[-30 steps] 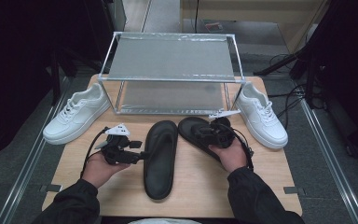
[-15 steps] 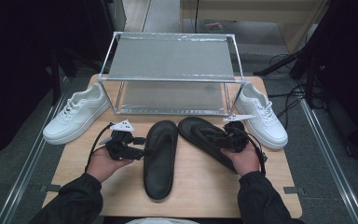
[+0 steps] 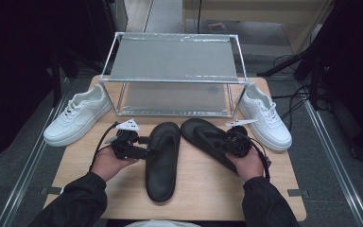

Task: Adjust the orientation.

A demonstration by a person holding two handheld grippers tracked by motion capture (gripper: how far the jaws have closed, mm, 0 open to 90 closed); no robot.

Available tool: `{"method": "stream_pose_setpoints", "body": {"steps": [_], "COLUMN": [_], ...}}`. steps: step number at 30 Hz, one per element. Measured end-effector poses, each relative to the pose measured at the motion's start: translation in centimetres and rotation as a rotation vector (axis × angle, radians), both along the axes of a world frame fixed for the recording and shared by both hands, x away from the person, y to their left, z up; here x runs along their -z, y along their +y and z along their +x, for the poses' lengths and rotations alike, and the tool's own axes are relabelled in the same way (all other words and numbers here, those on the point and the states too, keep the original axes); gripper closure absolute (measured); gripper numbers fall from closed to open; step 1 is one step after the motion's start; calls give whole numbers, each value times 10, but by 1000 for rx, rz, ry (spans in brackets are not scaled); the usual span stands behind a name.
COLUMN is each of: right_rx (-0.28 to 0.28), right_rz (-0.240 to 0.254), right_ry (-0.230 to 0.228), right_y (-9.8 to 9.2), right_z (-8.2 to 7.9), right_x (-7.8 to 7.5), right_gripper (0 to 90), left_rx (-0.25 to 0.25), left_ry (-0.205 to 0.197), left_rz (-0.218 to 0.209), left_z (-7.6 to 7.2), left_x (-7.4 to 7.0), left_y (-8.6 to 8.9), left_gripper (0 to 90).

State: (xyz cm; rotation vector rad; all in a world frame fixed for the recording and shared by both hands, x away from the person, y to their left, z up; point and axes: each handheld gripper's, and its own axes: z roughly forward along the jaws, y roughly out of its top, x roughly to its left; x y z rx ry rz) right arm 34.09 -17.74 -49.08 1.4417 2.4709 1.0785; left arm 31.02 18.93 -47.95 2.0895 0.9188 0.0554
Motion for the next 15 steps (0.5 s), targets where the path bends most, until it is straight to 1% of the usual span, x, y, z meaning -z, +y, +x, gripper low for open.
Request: {"method": "stream_pose_setpoints", "body": {"steps": [6,11,13,15], "right_rx": [-18,-22,-40,-51], "right_rz": [-23,-20,-10,-11], "right_ry": [0,7,13,10], "right_y": [7,7,9,13], "right_z": [1,1,0,-1], "right_x": [1,1,1,0], "right_gripper": [900,900,900,900], "left_rx": [-2,0,0,-1], "left_ry": [2,6,6,6], "left_rz": [6,5,8,7], "left_z": [0,0,0,0], "left_x": [0,1,1,1], "left_y": [2,1,1,1], "left_gripper": [359,359,359,359]}}
